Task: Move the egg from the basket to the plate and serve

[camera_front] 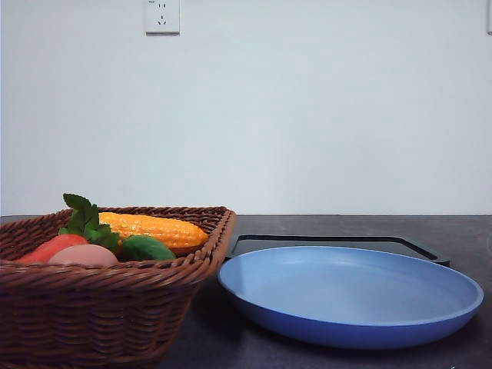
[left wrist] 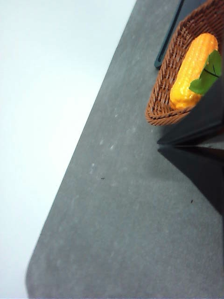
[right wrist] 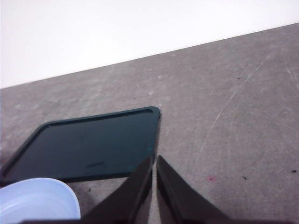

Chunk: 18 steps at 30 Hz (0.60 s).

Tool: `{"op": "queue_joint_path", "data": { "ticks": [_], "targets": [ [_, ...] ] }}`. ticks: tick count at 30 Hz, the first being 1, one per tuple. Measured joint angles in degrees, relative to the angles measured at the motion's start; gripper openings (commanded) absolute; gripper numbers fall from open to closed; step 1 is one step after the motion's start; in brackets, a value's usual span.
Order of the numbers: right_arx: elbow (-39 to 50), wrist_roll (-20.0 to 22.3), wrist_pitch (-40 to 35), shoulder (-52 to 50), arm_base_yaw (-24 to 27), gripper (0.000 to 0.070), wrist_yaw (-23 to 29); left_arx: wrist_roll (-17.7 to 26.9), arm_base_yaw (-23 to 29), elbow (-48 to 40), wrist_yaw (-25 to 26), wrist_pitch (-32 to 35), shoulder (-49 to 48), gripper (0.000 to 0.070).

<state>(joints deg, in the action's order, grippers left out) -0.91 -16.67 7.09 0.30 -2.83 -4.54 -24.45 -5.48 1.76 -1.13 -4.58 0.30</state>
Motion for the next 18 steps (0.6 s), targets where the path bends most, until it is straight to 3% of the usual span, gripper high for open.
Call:
{"op": "queue_joint_path", "data": {
  "ticks": [9,18],
  "targets": [
    [-0.4,-2.0,3.4,0.0,0.0,0.0000,0.0,-3.2,0.0,0.0,0.7,-0.7,0.0,0.0000],
    [-11.4,-3.3,12.3,3.4,0.0,0.0000,0.0,-3.4,0.0,6.6,3.3,-10.1,6.3,0.0000]
  ]
}}
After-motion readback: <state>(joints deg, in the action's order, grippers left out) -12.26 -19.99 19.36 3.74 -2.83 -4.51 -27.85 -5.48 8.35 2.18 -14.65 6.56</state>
